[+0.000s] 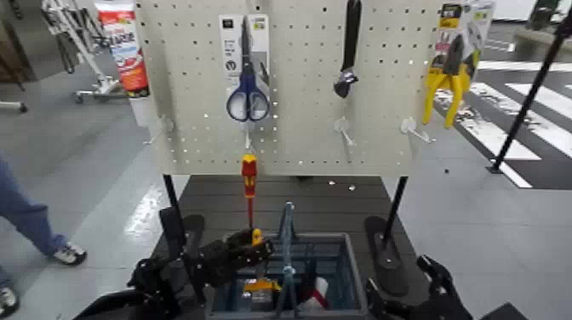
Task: Put the yellow paint brush into the crate.
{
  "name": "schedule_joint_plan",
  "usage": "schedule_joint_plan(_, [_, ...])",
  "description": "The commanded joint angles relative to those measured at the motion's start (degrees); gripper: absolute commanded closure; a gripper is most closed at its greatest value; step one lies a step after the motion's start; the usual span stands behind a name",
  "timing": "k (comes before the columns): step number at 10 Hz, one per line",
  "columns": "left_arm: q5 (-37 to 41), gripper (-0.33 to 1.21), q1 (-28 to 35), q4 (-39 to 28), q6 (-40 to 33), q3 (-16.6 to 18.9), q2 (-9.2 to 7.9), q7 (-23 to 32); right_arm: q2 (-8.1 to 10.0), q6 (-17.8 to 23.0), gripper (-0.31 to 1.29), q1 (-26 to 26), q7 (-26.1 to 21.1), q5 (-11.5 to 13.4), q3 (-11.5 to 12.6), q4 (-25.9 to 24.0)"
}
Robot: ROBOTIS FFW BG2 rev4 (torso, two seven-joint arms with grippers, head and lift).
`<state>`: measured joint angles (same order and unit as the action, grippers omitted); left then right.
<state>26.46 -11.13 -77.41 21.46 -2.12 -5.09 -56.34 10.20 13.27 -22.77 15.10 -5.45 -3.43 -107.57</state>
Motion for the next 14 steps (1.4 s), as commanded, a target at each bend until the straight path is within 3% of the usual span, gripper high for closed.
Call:
schedule_joint_plan(1, [-0.44, -0.12, 0.14, -0.37, -0.19, 0.02, 0.08, 0.0, 0.08, 0.09, 0.15, -0.08, 0.02, 0.0, 0.0, -0.01])
schedule_joint_plan(4, [-4.84, -0.11, 1.81, -4.15, -1.51, -0.69, 0.0, 2.37, 0.17, 0.26, 0.15, -0.26, -0.07, -0.09, 0.26, -0.18])
schedule_joint_plan(8, [-10.64, -0.11, 9.63, -13.29, -9.07, -1.83, 0.26, 14.41, 0.26, 0.61, 0.15, -0.61, -0.07, -0.26, 0.62, -0.27])
schedule_joint_plan(10, [-16.35, -0.01, 15.26, -18.04, -12.58, -1.22, 1.4, 21.88, 0.35, 1.23, 0.15, -1.05, -0.07, -0.88, 0.97, -0.27])
schedule_joint_plan(13, [-21.62, 0.03, 23.25, -20.76, -22.25, -0.78, 5.09, 31.99, 0.35, 1.49, 0.15, -1.93, -0.16, -1.23, 1.76, -0.88])
schedule_joint_plan(14, [-23.73, 0.03, 25.63, -21.38, -25.85, -0.51, 7.03, 34.54, 0.44, 1.23, 0.15, -2.45, -0.86, -1.14, 1.76, -1.24])
